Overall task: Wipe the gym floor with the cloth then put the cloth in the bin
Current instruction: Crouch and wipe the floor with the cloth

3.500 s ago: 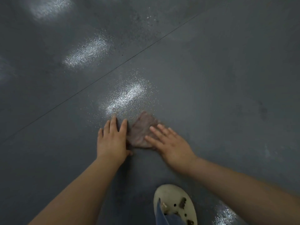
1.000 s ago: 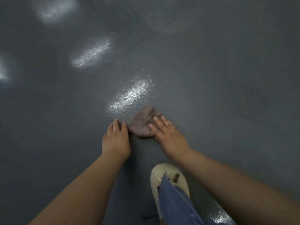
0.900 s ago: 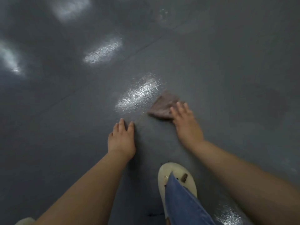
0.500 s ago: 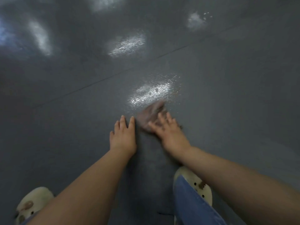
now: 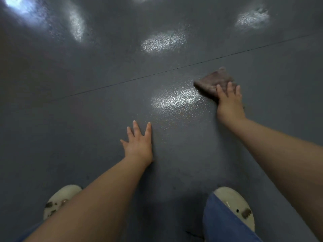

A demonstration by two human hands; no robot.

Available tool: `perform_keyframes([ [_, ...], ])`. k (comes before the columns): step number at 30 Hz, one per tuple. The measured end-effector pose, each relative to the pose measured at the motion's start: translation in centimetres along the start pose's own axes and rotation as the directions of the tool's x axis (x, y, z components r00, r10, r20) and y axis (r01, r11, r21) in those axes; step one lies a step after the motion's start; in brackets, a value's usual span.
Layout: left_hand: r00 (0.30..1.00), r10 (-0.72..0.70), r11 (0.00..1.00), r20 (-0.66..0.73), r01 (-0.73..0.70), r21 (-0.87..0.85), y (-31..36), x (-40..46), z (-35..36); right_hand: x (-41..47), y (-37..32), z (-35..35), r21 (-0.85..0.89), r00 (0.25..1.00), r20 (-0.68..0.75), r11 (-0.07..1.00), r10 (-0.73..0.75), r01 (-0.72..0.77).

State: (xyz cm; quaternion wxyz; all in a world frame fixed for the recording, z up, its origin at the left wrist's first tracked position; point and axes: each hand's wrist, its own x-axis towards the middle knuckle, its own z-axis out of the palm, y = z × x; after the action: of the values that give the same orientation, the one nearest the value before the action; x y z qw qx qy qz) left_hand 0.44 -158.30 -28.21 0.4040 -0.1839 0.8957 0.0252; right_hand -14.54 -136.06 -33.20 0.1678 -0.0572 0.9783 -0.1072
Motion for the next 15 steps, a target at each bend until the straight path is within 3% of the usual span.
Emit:
perform_keyframes([
  [3,0.999,-0.041,0.999,0.014,0.041,-0.018,-0.4,-0.1,-0.1,1.0,-3.5,0.2,0.067,0.997,0.071,0.998,-0.006,0.001],
  [6,0.997,-0.072,0.997,0.033,0.073,-0.027,-1.2,-0.1,-0.1,-1.0,-7.6,0.9,0.055,0.955,0.159,0.968,-0.25,0.244],
  [11,0.989,-0.147,0.989,0.028,0.147,-0.018,-2.9,0.1,0.4,-9.2,-11.7,5.2,0.026,0.733,0.362,0.792,-0.576,0.61],
  [15,0.987,-0.155,0.986,0.048,0.158,-0.049,-4.6,0.4,0.8,-11.4,-10.4,6.6,-0.05,0.519,0.304,0.53,-0.799,0.846],
])
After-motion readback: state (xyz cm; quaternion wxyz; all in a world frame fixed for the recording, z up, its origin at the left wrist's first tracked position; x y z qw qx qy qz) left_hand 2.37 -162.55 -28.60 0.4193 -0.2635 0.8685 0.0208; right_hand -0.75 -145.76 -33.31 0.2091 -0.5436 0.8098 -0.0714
